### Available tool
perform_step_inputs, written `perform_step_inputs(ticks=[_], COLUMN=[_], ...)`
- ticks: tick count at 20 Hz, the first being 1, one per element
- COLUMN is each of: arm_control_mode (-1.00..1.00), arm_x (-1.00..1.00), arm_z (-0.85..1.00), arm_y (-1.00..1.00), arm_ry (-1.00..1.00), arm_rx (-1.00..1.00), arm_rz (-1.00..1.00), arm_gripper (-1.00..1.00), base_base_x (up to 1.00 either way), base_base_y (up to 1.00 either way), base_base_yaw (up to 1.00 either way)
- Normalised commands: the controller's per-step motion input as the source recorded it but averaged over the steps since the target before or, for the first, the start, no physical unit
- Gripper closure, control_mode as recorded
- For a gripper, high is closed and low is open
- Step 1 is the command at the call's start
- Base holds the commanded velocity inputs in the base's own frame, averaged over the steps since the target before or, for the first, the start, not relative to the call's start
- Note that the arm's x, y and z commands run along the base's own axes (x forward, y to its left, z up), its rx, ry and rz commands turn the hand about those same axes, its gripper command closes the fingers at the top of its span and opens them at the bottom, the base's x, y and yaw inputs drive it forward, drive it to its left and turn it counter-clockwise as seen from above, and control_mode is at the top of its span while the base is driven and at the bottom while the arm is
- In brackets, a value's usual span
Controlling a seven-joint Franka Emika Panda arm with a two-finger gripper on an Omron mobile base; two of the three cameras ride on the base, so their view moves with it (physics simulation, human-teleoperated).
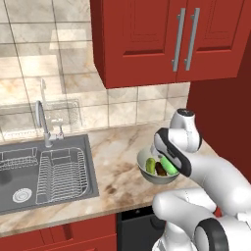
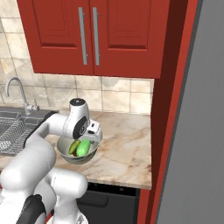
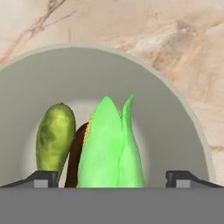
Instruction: Take the mango, sweet potato, and corn from the freezer and place them in the bowl on the counter.
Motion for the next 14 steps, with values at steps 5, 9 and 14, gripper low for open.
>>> perform_step_inputs(ticks=[5, 9, 14], arm_control_mode=[-1.00, -1.00, -1.00], arm_x=[-0.10, -0.45, -0.58], arm_z=[0.45, 0.59, 0.67], arm_y=[0.00, 0.00, 0.00], arm_ry=[-0.11, -0.13, -0.12], arm_rx=[0.00, 0.00, 0.00], arm_rz=[-0.01, -0.04, -0.04], arm_gripper=[-1.00, -1.00, -1.00], base_base_x=[0.00, 0.00, 0.00], base_base_y=[0.00, 0.00, 0.00], base_base_yaw=[0.00, 0.00, 0.00])
